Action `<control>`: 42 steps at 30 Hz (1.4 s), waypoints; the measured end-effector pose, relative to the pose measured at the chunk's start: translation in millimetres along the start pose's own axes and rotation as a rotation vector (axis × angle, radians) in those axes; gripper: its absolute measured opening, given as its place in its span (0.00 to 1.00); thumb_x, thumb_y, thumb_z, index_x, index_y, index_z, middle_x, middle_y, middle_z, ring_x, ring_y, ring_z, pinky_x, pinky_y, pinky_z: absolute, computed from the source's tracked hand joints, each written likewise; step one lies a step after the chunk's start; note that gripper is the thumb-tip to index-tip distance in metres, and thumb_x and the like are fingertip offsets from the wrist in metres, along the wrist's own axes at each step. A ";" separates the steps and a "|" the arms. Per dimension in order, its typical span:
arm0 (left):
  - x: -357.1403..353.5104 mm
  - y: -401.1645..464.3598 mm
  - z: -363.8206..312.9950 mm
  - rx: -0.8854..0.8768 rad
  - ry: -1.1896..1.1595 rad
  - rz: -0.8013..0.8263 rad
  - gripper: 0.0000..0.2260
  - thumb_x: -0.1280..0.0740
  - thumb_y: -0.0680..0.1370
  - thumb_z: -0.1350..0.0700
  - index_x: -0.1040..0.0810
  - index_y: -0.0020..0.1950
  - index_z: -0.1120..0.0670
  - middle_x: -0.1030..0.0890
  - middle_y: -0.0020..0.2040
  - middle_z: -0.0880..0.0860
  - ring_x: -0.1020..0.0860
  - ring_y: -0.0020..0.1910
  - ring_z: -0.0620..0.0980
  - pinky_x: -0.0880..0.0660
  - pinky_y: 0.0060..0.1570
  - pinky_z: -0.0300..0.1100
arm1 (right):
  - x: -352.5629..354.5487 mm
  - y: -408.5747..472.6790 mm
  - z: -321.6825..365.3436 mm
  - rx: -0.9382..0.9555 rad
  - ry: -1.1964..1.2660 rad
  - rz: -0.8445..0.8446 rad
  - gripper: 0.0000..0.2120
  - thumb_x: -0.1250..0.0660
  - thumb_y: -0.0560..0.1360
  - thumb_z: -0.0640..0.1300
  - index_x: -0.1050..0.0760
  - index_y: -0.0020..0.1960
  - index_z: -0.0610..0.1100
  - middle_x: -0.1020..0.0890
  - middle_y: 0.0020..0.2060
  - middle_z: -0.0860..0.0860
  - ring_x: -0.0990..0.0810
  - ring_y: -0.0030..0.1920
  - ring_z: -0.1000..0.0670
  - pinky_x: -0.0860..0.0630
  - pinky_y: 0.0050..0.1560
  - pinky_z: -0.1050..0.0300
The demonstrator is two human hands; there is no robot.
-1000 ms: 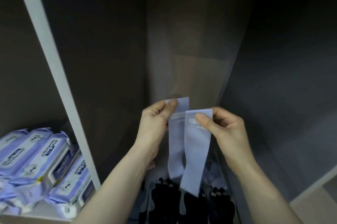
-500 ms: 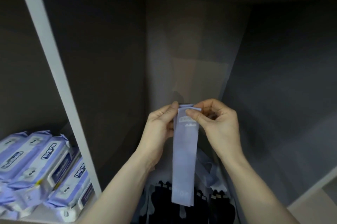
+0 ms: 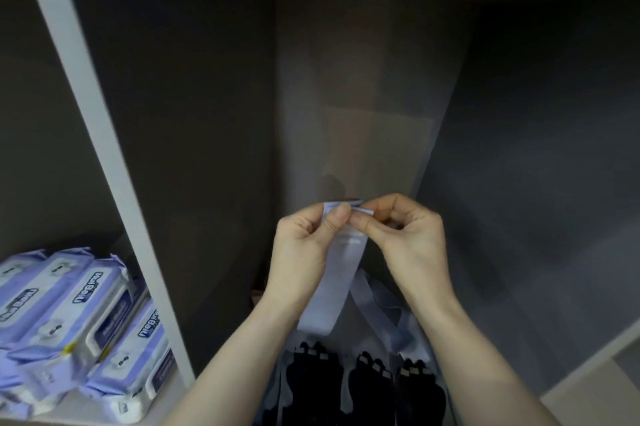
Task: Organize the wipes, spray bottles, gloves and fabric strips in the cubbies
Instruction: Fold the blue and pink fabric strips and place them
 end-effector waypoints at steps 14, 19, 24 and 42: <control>14.6 -3.7 17.9 0.312 -0.191 0.378 0.13 0.33 0.73 0.52 0.19 0.54 0.56 0.16 0.46 0.61 0.17 0.46 0.57 0.21 0.45 0.44 | 7.5 0.1 -4.4 -0.013 -0.069 0.172 0.07 0.25 0.68 0.38 0.22 0.36 0.45 0.22 0.27 0.53 0.25 0.24 0.58 0.28 0.24 0.62; 3.1 -2.5 32.1 0.239 -0.082 0.263 0.07 0.30 0.75 0.56 0.21 0.40 0.58 0.23 0.30 0.58 0.22 0.29 0.52 0.22 0.35 0.44 | 8.3 12.2 -16.4 0.037 -0.247 0.206 0.10 0.25 0.65 0.49 0.24 0.37 0.47 0.22 0.32 0.42 0.23 0.26 0.44 0.25 0.32 0.52; -1.1 1.7 35.2 0.095 0.005 0.042 0.05 0.35 0.77 0.61 0.21 0.44 0.54 0.18 0.32 0.55 0.21 0.28 0.51 0.22 0.31 0.44 | 16.0 28.5 -8.2 0.083 -0.151 0.211 0.04 0.26 0.69 0.37 0.21 0.38 0.43 0.21 0.29 0.53 0.25 0.30 0.59 0.26 0.36 0.66; 33.1 3.7 39.7 0.174 -0.032 -0.309 0.15 0.43 0.82 0.53 0.25 0.38 0.55 0.25 0.25 0.53 0.30 0.21 0.52 0.29 0.26 0.42 | 104.8 -21.6 -289.6 -0.496 -1.475 0.893 0.19 0.46 0.80 0.38 0.25 0.65 0.52 0.33 0.72 0.46 0.41 0.75 0.44 0.39 0.71 0.52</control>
Point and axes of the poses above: each hand's wrist, its own y-axis towards the middle knuckle, its own x-axis out of the back of the hand, z = x × y, the point moved 2 cm from there along y, towards the middle knuckle
